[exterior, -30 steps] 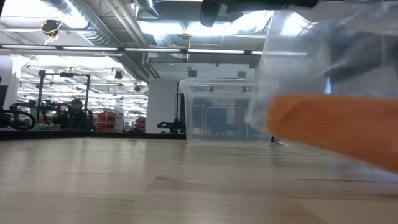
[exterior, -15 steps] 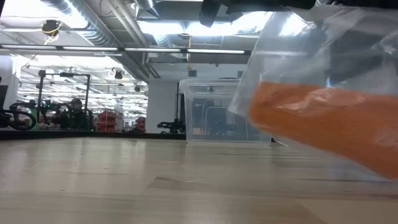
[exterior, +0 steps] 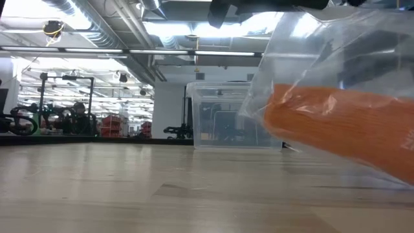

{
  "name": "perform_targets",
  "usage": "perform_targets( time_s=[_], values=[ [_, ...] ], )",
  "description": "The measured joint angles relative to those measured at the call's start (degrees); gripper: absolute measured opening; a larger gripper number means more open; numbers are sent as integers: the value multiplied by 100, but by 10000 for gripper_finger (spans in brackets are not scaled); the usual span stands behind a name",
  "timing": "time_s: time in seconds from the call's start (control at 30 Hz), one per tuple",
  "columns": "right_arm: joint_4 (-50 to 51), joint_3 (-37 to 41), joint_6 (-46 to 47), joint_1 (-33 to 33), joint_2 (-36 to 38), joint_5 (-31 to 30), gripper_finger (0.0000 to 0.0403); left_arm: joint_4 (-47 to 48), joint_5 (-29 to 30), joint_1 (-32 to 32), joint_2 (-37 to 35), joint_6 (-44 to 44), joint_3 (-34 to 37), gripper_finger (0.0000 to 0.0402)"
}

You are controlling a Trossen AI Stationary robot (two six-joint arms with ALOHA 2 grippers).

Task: Roll bandage
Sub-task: Close the transparent zip bag

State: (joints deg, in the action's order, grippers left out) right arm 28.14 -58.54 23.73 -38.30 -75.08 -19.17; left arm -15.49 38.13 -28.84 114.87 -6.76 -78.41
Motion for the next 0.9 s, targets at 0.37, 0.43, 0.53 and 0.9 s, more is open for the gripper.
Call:
perform_targets(
  time_s=[0.37,0.43,0.53,0.9],
  values=[
    [-3221,2035,740,234,130,343,182,-11,-2,0,0,19,0,0],
    [-3304,2043,752,234,132,421,172,-11,-2,0,0,22,0,0],
    [-3348,2052,745,234,128,473,156,-16,-2,0,0,-5,0,0],
    [-3573,2052,751,234,-8,718,89,-15,-8,-4,0,-95,0,0]
  ],
)
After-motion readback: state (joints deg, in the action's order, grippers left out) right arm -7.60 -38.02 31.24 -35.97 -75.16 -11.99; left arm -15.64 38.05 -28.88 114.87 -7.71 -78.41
